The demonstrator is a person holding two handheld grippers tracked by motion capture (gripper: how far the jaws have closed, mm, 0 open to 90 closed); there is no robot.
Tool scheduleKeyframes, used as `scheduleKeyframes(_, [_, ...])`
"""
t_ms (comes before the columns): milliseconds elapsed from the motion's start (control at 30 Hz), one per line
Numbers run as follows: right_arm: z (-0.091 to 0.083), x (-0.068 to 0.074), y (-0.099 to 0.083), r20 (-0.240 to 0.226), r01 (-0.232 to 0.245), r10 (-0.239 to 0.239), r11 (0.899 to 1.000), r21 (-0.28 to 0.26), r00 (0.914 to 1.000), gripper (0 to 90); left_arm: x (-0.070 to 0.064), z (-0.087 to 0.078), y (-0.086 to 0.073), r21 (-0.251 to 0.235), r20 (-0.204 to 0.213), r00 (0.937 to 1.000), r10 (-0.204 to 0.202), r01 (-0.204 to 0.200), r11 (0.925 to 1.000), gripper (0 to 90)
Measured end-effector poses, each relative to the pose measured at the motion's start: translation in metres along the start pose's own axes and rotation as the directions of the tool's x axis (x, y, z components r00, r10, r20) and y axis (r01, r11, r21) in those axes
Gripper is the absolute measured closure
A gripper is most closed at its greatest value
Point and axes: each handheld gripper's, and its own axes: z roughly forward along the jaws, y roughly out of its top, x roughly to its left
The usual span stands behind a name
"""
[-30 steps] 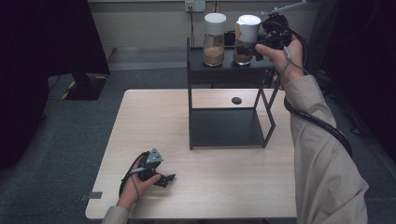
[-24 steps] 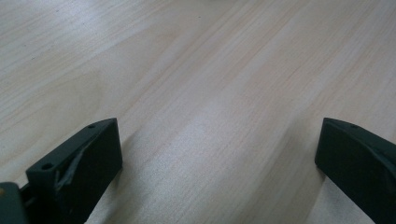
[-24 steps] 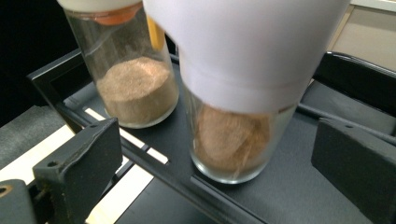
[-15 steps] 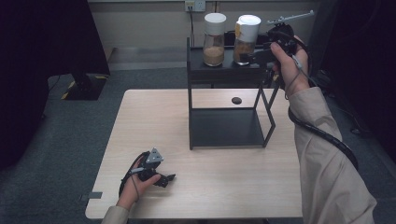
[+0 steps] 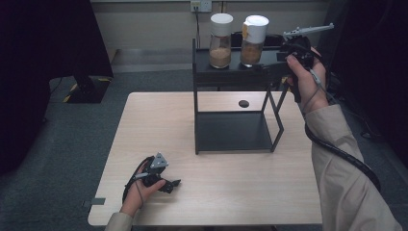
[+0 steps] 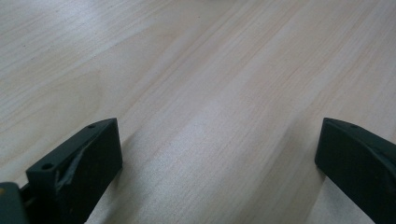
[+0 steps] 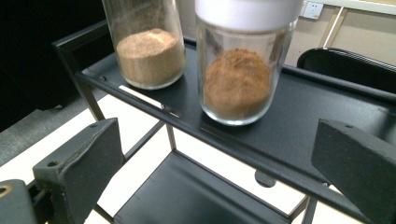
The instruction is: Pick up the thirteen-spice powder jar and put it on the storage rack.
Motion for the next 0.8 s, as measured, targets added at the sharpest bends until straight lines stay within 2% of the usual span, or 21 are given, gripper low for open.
scheduleKeyframes(433, [-0.008,0.004,-0.022,-0.032,-0.003,0.002,1.000,-0.017,0.9995,0.9,0.000,0.000,0.000,0.000,0.002,1.0000,0.001,-0.001,1.0000,0.0])
scheduleKeyframes(800, [-0.006,0.010,-0.038,-0.055,-0.012,0.011,1.000,-0.027,0.9984,1.0,0.000,0.000,0.000,0.000,0.001,1.0000,0.001,-0.001,1.0000,0.0])
